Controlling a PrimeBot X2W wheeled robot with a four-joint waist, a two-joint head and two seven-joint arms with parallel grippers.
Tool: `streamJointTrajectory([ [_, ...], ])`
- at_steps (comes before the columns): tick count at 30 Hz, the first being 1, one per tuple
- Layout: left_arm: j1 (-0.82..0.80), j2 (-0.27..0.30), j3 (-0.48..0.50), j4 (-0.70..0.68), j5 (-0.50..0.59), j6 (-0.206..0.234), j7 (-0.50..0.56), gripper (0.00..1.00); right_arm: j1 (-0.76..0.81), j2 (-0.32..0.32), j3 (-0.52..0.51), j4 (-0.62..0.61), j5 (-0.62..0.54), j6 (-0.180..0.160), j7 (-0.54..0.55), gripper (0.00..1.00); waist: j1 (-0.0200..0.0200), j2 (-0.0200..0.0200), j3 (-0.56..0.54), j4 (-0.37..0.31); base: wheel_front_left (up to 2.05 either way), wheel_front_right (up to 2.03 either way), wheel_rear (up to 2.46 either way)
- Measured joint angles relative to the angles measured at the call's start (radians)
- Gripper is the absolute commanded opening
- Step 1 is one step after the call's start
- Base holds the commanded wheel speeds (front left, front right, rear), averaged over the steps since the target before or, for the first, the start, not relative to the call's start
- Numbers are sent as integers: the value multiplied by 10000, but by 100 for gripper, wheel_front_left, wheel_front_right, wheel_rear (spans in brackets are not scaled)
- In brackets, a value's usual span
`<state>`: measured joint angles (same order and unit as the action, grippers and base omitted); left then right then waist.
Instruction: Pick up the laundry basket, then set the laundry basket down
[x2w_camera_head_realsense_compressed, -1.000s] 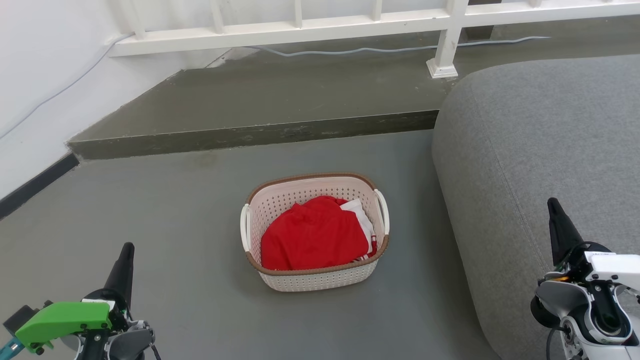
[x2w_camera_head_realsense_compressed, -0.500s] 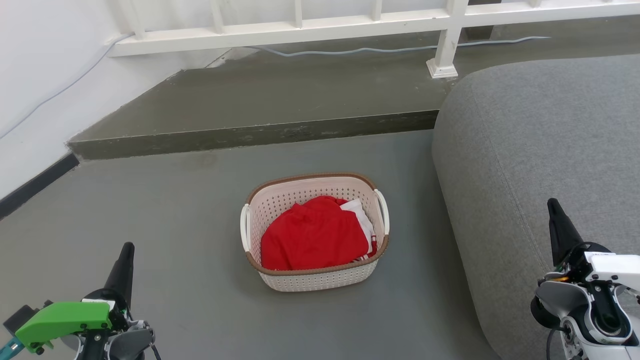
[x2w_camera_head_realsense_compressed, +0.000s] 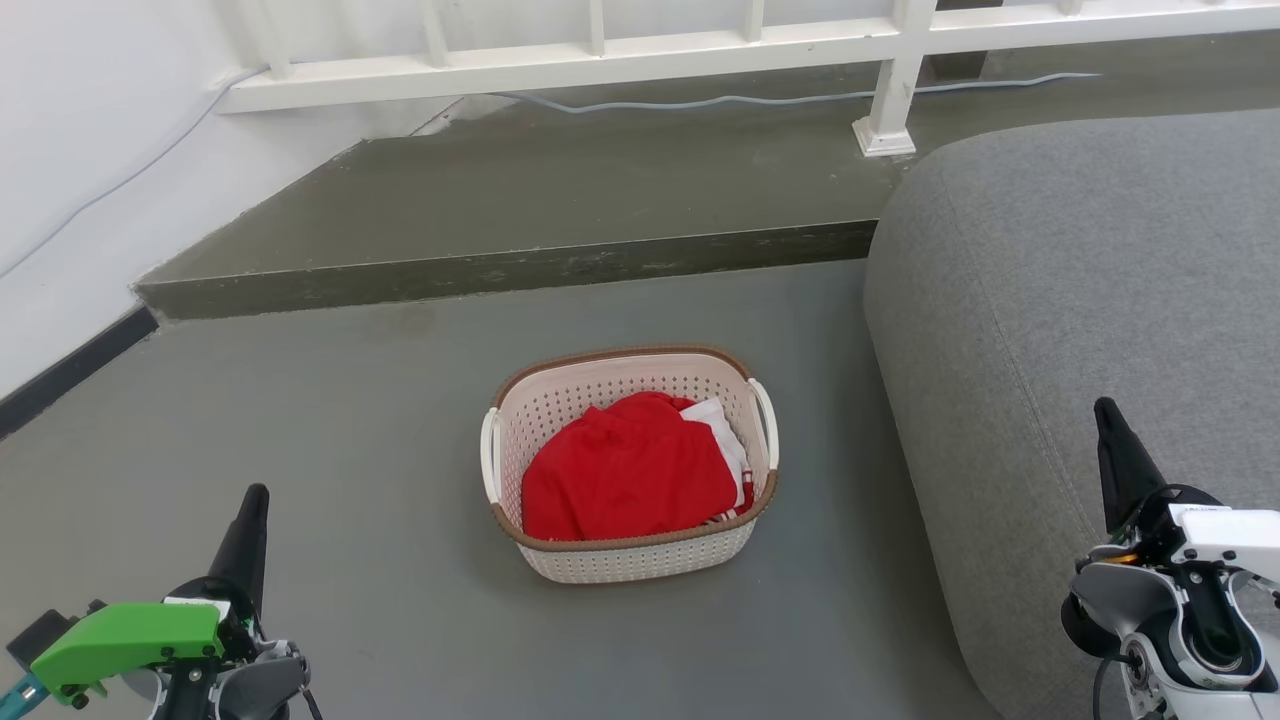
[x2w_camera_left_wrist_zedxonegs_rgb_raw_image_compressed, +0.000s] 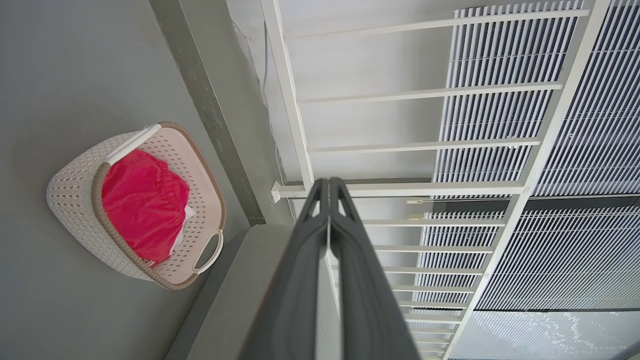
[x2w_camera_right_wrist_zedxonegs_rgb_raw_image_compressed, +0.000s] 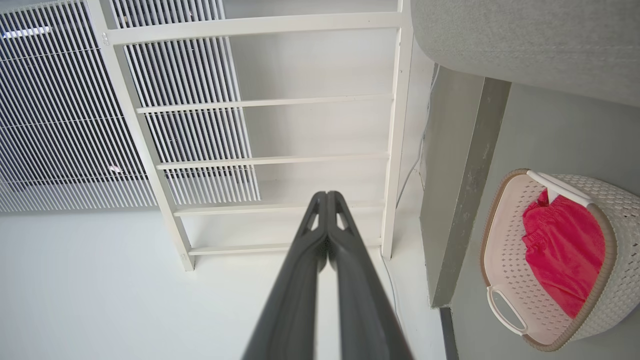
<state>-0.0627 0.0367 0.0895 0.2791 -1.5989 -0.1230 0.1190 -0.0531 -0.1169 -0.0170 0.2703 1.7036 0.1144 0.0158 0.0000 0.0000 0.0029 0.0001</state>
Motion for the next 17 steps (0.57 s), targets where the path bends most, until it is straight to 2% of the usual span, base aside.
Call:
streamJointTrajectory([
  [17, 0, 0, -6, -8, 0, -2, -10, 0, -4, 15, -23, 19, 0, 0, 27, 0, 0, 0, -1, -1, 0, 0, 0],
])
